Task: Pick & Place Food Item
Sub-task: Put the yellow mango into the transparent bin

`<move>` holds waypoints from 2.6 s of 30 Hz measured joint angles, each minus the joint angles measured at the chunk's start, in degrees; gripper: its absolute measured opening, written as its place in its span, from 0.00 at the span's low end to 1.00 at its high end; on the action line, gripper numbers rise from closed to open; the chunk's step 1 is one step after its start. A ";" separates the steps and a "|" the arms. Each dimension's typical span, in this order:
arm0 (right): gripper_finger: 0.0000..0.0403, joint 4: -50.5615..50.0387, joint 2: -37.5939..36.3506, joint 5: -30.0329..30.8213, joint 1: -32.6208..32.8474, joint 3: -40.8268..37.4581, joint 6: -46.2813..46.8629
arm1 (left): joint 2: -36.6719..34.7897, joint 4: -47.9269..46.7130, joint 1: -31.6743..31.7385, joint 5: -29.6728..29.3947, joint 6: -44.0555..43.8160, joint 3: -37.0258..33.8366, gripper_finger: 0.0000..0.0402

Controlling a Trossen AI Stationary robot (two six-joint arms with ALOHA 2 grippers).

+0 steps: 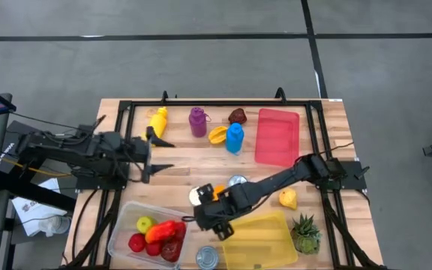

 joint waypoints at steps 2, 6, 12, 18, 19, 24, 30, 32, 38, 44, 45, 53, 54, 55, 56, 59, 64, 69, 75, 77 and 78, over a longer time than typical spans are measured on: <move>0.77 -3.43 -0.01 0.20 -0.10 0.00 0.44 | 2.92 -0.57 -0.07 0.08 0.00 0.00 0.75; 0.77 -7.37 -0.01 0.22 -0.01 0.00 0.87 | 7.78 -0.66 -0.05 0.03 0.02 0.05 0.75; 0.77 -8.37 -0.05 -0.43 -1.59 -2.81 -0.34 | 14.31 0.06 0.17 -0.54 0.41 -0.02 0.75; 0.77 -3.05 0.02 -2.83 -3.98 -8.75 -3.67 | 16.29 3.01 0.17 -0.75 0.59 -0.02 0.75; 0.77 -1.58 0.03 -3.79 -4.31 -9.49 -4.04 | 16.15 3.31 0.17 -0.75 0.62 -0.02 0.75; 0.77 2.42 0.03 -4.83 -5.82 -12.15 -5.61 | 14.96 4.89 0.17 -0.75 1.49 0.02 0.75; 0.77 4.46 0.01 -4.77 -7.74 -15.45 -6.41 | 13.72 5.43 0.17 -0.73 1.62 0.02 0.75; 0.77 5.39 0.03 -4.83 -8.37 -17.11 -6.40 | 13.15 5.28 0.17 -0.71 1.62 0.00 0.75; 0.77 7.27 -0.12 -4.59 -8.85 -19.18 -7.05 | 12.68 5.82 0.17 -0.69 1.62 0.00 0.75; 0.66 8.48 -0.05 -4.20 -8.51 -19.71 -6.36 | 12.70 5.81 0.17 -0.69 1.60 0.00 0.75; 0.62 8.39 -0.05 -4.28 -8.42 -19.71 -6.06 | 12.70 5.87 0.17 -0.69 1.62 0.00 0.75; 0.40 4.85 -0.08 -3.81 -6.41 -19.65 -3.02 | 12.70 6.14 0.17 -1.98 1.60 0.00 0.75; 0.40 4.27 -0.16 -3.58 -6.11 -19.65 -2.39 | 12.70 6.17 0.17 -2.00 1.60 0.00 0.75; 0.40 3.55 -0.54 -3.50 -5.82 -19.71 -1.70 | 12.70 6.18 0.17 -2.00 1.60 0.00 0.75; 0.40 2.62 -0.92 -3.51 -5.54 -19.83 -1.03 | 12.70 6.18 0.17 -2.00 1.60 0.00 0.75; 0.40 2.56 -2.82 -3.26 -4.68 -19.94 0.61 | 12.70 6.18 0.17 -2.02 1.60 0.00 0.75; 0.40 4.37 -9.27 -3.08 -3.61 -19.87 3.19 | 12.70 6.52 0.17 -2.10 1.60 0.00 0.75; 0.40 15.68 -16.37 -6.08 -2.54 -19.99 3.15 | 12.70 6.93 0.17 -2.28 1.60 0.00 0.75; 0.40 46.55 -24.03 -14.72 -2.11 -29.90 -0.84 | 12.02 7.75 0.17 -2.26 1.93 0.00 0.75; 0.40 58.37 -25.78 -16.17 -2.19 -35.80 -1.93 | 11.26 7.11 0.17 -2.26 2.01 -0.07 0.75; 0.40 65.44 -26.28 -16.45 -2.24 -38.96 -2.33 | 11.13 7.84 0.17 -2.26 2.03 -0.02 0.75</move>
